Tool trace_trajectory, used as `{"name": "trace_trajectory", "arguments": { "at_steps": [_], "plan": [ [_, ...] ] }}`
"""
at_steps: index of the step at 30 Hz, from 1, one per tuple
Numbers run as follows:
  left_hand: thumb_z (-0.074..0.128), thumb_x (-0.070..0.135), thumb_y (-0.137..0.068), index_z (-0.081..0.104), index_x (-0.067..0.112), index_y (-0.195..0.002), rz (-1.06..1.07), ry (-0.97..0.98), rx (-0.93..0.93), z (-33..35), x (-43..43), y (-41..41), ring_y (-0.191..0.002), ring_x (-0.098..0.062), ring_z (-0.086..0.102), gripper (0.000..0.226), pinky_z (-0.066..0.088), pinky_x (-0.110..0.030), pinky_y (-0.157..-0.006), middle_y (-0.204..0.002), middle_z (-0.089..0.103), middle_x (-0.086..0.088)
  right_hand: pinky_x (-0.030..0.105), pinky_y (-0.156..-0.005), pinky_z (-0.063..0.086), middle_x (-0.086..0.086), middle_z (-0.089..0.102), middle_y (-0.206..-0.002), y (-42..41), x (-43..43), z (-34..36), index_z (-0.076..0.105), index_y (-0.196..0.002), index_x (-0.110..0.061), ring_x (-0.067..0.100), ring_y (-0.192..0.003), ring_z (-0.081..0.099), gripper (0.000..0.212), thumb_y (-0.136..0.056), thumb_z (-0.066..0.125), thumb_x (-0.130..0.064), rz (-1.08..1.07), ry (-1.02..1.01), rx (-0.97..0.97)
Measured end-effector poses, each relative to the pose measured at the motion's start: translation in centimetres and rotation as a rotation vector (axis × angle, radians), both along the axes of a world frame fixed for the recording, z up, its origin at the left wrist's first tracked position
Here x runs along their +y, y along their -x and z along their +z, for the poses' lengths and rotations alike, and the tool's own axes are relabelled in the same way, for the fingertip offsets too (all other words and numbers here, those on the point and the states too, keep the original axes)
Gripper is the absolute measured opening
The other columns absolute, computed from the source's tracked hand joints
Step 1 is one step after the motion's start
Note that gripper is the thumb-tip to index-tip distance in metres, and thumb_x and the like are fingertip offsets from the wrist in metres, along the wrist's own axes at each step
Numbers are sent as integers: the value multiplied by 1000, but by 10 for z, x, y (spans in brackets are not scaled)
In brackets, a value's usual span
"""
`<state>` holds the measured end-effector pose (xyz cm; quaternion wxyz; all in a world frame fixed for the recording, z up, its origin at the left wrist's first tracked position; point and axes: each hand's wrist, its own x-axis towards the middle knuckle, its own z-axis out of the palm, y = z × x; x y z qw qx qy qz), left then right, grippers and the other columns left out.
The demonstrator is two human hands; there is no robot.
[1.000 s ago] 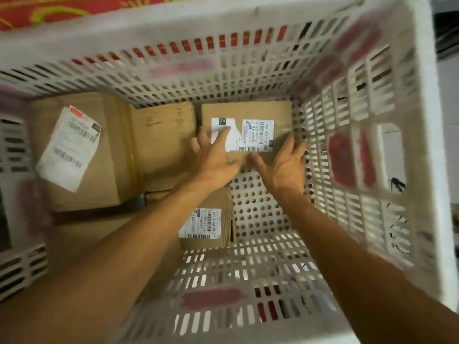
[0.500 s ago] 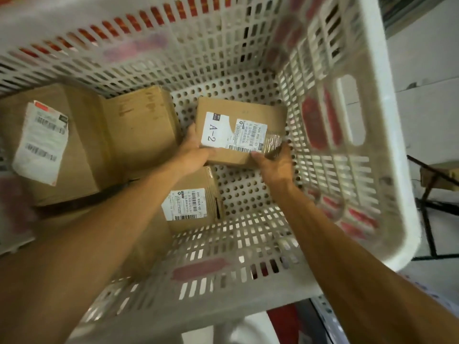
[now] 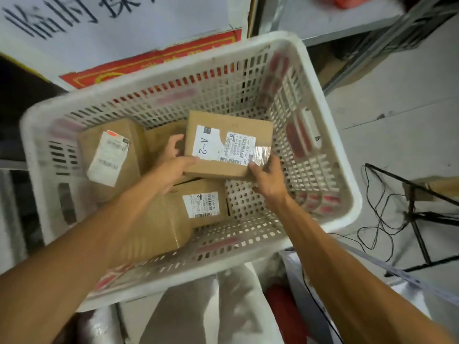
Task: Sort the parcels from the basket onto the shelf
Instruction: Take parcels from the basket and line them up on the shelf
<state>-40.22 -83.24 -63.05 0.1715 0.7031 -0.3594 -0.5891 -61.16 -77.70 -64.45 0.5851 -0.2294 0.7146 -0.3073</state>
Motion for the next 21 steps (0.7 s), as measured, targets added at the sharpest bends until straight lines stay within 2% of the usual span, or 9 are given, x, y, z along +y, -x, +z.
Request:
{"name": "trace_trajectory", "arguments": {
  "at_steps": [4, 7, 11, 13, 15, 17, 18, 21],
  "plan": [
    [61, 2, -87, 33, 25, -129, 131, 13, 122, 33, 31, -35, -104, -26, 58, 55, 53, -48, -81, -114, 57, -7, 51, -101, 46, 10, 54, -129, -22, 13, 42, 34, -139, -11, 31, -118, 55, 47, -96, 53, -11, 84, 157, 51],
    [64, 10, -87, 31, 25, -124, 217, 82, 157, 63, 52, -58, -110, -26, 58, 52, 53, -51, -85, -128, 55, -4, 50, -102, 46, 13, 56, -129, -45, 27, 81, 35, -140, -8, 29, -118, 56, 48, -96, 53, -9, 122, 255, 72],
    [69, 17, -85, 33, 27, -116, 241, 206, 170, 114, 84, -102, -105, -24, 62, 49, 54, -48, -84, -122, 59, -2, 44, -102, 47, 8, 59, -126, -86, 43, 142, 42, -137, -7, 22, -115, 58, 43, -95, 54, -12, 199, 416, 128],
    [74, 21, -81, 31, 27, -129, 239, 241, 180, 142, 100, -126, -105, -23, 62, 64, 54, -50, -86, -122, 60, 2, 39, -100, 48, 3, 62, -120, -106, 50, 172, 48, -132, -11, 18, -111, 59, 37, -95, 54, -13, 222, 507, 153],
    [76, 23, -77, 33, 30, -136, 258, 273, 249, 176, 115, -148, -105, -22, 64, 74, 56, -45, -78, -119, 64, 6, 35, -97, 49, -3, 63, -115, -127, 56, 204, 52, -127, -14, 15, -109, 60, 32, -95, 54, -14, 251, 598, 151],
    [78, 26, -69, 48, 32, -120, 232, 345, 279, 209, 128, -167, -101, -19, 65, 60, 56, -33, -65, -114, 68, 4, 31, -95, 49, -3, 64, -114, -147, 58, 234, 52, -129, -14, 13, -107, 60, 34, -95, 55, -16, 259, 681, 148],
    [78, 29, -64, 51, 32, -114, 234, 384, 291, 225, 133, -176, -100, -18, 66, 57, 55, -31, -65, -114, 68, 3, 30, -93, 50, -2, 64, -112, -155, 59, 249, 52, -130, -14, 14, -106, 61, 35, -95, 56, -18, 256, 718, 147],
    [79, 32, -60, 47, 31, -115, 284, 534, 299, 271, 149, -203, -106, -15, 63, 64, 54, -37, -86, -119, 65, 1, 36, -85, 56, 8, 65, -106, -181, 59, 288, 49, -129, -10, 21, -97, 66, 40, -95, 58, -29, 254, 792, 132]
  ]
}}
